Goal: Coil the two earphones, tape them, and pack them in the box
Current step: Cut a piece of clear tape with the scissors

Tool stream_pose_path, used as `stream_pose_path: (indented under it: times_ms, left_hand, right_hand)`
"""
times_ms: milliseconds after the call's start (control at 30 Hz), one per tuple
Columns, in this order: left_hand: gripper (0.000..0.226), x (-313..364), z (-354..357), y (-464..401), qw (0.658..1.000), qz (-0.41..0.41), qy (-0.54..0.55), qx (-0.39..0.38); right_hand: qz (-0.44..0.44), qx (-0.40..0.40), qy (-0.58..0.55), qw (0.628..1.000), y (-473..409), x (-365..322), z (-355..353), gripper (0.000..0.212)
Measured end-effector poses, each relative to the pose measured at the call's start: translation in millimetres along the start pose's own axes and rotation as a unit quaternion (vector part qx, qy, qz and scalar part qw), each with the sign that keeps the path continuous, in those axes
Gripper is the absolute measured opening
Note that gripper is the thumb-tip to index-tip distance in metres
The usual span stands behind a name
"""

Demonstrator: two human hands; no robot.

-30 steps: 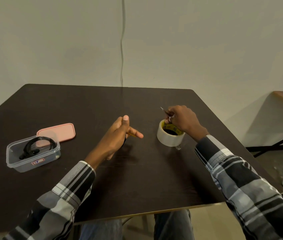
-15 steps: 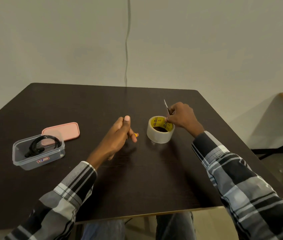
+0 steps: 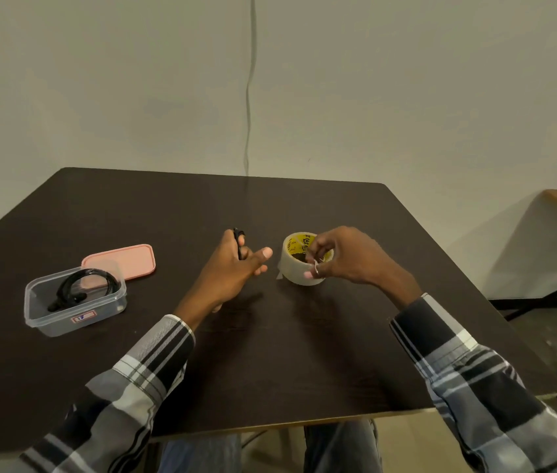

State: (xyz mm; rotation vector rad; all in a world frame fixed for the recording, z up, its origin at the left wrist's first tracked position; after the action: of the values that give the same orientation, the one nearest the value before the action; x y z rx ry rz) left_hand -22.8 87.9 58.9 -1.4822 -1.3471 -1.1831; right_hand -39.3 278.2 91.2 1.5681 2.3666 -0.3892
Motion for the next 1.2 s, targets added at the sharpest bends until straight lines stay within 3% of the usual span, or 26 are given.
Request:
stream_pose_path:
  times_ms: [167, 400, 567, 1200]
  left_hand:
    - [0.045, -1, -2, -2, 0.998, 0.001, -0.059, 0.02]
    - [0.053, -1, -6, -4, 0.998, -0.005, -0.068, 0.012]
    - [0.057, 5, -15, -6, 0.996, 0.001, -0.07, 0.046]
    - [0.034, 30, -17, -13, 0.992, 0.037, -0.111, 0.039]
  right_hand:
    - [0.011, 0.04, 0.04, 0.998, 1, -5, 4, 0.024]
    - [0.015, 0.103, -0.209, 0.972, 7, -8, -3, 0.012]
    - [0.02, 0.111, -0.311, 0.944, 13, -9, -3, 0.014]
    - [-0.002, 0.11, -0.35, 0.93, 23, -11, -5, 0.012]
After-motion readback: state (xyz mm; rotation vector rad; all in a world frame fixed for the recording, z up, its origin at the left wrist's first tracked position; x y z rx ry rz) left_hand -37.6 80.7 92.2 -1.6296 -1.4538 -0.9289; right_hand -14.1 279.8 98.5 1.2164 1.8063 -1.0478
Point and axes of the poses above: each hand's wrist, its own y-axis away from the middle knuckle, its own z-axis out of the palm, x = y × z, the point moved 9 cm from there along -y, towards the middle knuckle, and after that the axes turned 6 degrees about -z, right-handed, at the moved point
